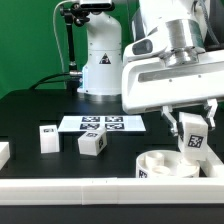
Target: Assemble stool
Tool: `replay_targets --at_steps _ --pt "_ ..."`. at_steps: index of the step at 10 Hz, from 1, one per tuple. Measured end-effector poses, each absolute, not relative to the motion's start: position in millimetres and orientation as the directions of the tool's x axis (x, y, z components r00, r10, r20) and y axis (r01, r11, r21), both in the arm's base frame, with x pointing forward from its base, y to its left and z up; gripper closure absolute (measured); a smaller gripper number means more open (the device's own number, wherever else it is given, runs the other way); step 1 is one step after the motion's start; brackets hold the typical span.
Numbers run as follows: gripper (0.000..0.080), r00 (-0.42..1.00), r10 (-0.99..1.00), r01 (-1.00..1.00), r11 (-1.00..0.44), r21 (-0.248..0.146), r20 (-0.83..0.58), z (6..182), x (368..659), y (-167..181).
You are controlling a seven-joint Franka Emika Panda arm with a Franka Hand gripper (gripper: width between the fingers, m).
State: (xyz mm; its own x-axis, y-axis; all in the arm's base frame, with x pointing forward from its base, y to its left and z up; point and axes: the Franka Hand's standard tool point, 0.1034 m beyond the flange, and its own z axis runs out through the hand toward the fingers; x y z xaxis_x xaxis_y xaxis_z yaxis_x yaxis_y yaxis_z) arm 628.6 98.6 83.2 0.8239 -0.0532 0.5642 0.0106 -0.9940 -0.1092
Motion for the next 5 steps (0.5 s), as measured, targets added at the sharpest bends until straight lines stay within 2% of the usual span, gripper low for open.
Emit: replay_targets --at_steps 2,5 --pt "0.0472 0.817 -0.063 0.001 -0.994 -0.11 0.573 83.1 629.7 90.4" --pt "0.0472 0.811 -0.102 -0.027 -0.99 -0.137 0.577 82.4 630.1 77.6"
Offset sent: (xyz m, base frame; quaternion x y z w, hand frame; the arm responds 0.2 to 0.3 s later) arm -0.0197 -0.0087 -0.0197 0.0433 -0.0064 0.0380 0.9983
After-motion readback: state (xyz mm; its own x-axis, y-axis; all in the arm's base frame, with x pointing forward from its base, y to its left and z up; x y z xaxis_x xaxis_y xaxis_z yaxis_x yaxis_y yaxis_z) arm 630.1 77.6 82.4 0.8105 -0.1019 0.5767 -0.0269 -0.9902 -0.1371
